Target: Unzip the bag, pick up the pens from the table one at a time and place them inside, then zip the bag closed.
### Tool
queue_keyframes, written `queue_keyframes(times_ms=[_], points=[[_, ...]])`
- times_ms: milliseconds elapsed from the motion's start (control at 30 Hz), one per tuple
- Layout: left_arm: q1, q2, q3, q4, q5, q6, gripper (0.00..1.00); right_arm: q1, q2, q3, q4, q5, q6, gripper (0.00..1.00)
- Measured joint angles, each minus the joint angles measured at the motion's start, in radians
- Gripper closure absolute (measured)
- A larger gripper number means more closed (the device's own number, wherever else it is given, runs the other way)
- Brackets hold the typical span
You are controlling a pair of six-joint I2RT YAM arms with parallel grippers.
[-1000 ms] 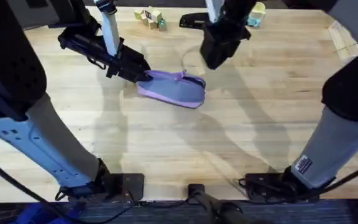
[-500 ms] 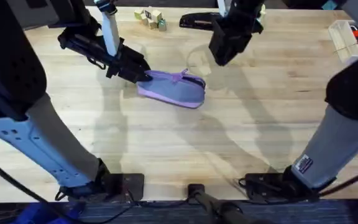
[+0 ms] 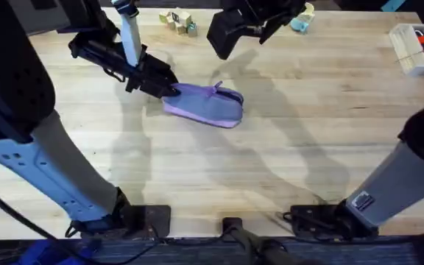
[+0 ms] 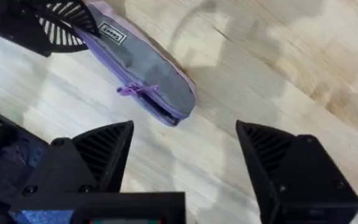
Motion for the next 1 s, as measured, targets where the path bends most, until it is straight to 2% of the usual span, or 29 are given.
queue_keyframes(times_ms=[100,133,167,300,333,367,500,600,800,1000], points=[[0.0,0.0,0.0,0.0,0.0,0.0,0.954,0.001,0.0,0.0,-0.002,-0.036,-0.09,0.005],[0.0,0.0,0.0,0.001,0.0,0.003,0.87,0.003,0.0,0.0,-0.002,-0.054,-0.135,0.005],[0.001,0.0,0.0,0.0,0.001,-0.001,0.679,0.007,0.0,0.0,-0.002,-0.073,-0.205,0.005],[0.008,0.0,0.0,0.001,0.0,-0.004,0.08,0.028,0.0,0.0,-0.015,-0.112,-0.464,0.005],[0.01,0.0,0.0,-0.001,-0.001,-0.007,0.026,0.034,0.0,0.0,-0.015,-0.117,-0.523,0.005],[0.011,0.0,0.0,-0.004,-0.012,-0.007,0.005,0.057,0.0,0.0,-0.017,-0.127,-0.675,0.005],[0.019,0.0,0.008,-0.055,-0.019,-0.007,0.006,0.092,0.0,0.0,-0.066,-0.131,-0.869,0.005],[0.046,0.0,0.042,-0.11,-0.022,0.0,0.006,0.112,0.0,0.0,-0.081,-0.131,-0.993,0.005],[0.137,0.0,0.13,-0.226,-0.022,0.077,0.005,0.116,0.0,0.0,-0.082,-0.131,-1.095,0.004],[0.205,0.0,0.164,-0.262,-0.022,0.136,0.005,0.116,0.0,0.0,-0.082,-0.16,-1.121,0.004]])
